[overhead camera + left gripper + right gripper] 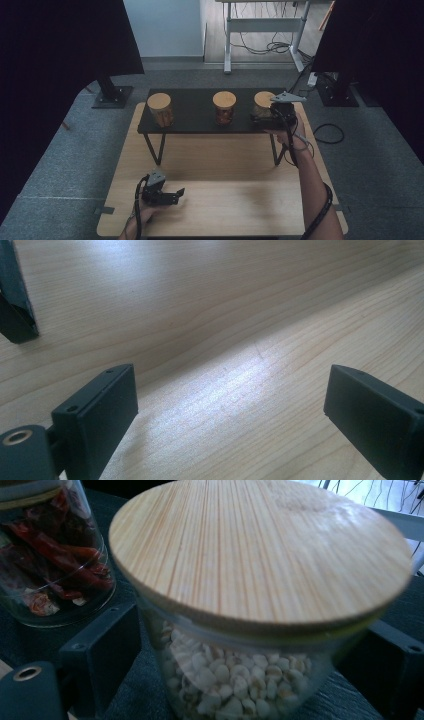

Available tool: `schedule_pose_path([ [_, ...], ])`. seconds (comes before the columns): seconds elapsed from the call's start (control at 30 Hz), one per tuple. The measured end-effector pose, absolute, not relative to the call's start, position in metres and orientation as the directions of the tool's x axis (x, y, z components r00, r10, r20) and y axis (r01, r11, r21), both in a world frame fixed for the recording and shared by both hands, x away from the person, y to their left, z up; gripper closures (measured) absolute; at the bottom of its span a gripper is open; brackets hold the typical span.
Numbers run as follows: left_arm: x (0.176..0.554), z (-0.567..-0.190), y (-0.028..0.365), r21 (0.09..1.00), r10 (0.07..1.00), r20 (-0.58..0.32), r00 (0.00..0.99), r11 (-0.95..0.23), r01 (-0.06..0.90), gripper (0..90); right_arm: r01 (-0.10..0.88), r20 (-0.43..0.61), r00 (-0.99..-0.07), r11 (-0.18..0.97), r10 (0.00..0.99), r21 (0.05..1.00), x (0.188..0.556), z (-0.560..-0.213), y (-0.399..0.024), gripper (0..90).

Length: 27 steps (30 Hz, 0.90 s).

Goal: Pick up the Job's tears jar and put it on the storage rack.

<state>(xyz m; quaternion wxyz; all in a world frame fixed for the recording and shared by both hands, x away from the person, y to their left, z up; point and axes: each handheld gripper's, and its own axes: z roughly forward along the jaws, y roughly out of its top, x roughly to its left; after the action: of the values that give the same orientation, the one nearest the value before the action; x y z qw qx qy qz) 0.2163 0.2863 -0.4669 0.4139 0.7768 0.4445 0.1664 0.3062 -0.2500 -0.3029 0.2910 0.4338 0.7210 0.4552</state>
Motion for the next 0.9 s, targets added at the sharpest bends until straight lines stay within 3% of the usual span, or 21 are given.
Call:
schedule_pose_path([
  [0.9, 0.214, -0.466, 0.287, 0.793, 0.833, -0.112, 0.542, -0.254, 0.554, 6.3, 0.315, -0.021, -0.477, 0.193, 0.879, 0.929, 0.274, -0.309, -0.262, 8.0],
])
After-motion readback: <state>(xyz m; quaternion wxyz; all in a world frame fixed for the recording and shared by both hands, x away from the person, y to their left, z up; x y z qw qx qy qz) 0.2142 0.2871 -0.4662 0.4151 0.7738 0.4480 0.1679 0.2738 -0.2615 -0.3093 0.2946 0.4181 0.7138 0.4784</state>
